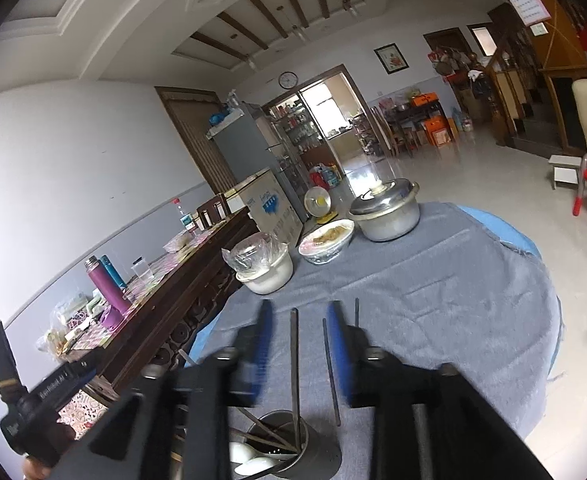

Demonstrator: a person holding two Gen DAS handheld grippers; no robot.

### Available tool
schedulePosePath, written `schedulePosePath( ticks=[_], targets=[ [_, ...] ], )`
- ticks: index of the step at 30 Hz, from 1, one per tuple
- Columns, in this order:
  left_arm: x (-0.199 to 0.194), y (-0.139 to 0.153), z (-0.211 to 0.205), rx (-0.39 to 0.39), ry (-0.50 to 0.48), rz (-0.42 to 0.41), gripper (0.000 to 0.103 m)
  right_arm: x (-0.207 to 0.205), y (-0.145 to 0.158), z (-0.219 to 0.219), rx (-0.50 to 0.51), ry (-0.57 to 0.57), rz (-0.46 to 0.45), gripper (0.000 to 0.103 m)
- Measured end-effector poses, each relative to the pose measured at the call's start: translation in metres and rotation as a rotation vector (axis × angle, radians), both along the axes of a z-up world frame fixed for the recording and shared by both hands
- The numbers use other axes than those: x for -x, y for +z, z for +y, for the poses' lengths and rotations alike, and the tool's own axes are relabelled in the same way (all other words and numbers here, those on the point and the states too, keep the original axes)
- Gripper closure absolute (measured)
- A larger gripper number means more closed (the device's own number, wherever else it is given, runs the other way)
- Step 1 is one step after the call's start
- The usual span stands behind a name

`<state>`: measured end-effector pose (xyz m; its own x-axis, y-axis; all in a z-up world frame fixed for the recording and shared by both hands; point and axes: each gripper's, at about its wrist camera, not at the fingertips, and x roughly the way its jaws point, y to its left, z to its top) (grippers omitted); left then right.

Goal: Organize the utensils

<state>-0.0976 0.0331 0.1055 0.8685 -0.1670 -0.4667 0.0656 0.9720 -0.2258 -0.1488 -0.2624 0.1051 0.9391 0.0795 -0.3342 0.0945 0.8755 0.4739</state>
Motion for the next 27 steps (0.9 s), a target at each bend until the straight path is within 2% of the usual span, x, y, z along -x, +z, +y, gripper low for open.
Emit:
schedulePosePath(
  ticks=[1,6,14,27],
  targets=[
    [0.0,-0.001,0.0,-0.01,0.005,0.003,0.034,0.001,-0.001,0.0,0.002,-0.006,-0.003,0.056],
    [0.0,-0.009,0.001,-0.098,0.06,0.019,0.032,0.002,-0.003,-0.001,0.011,-0.017,-0.001,0.055],
    [0.004,-0.013,0.003,-0.227,0.145,-0.003,0.03,0.003,-0.005,0.001,0.019,-0.017,0.011,0.055],
    [-0.001,-0.025,0.013,-0.235,0.175,0.036,0.03,0.0,-0.014,0.01,0.009,-0.002,0.04,0.055]
  ],
)
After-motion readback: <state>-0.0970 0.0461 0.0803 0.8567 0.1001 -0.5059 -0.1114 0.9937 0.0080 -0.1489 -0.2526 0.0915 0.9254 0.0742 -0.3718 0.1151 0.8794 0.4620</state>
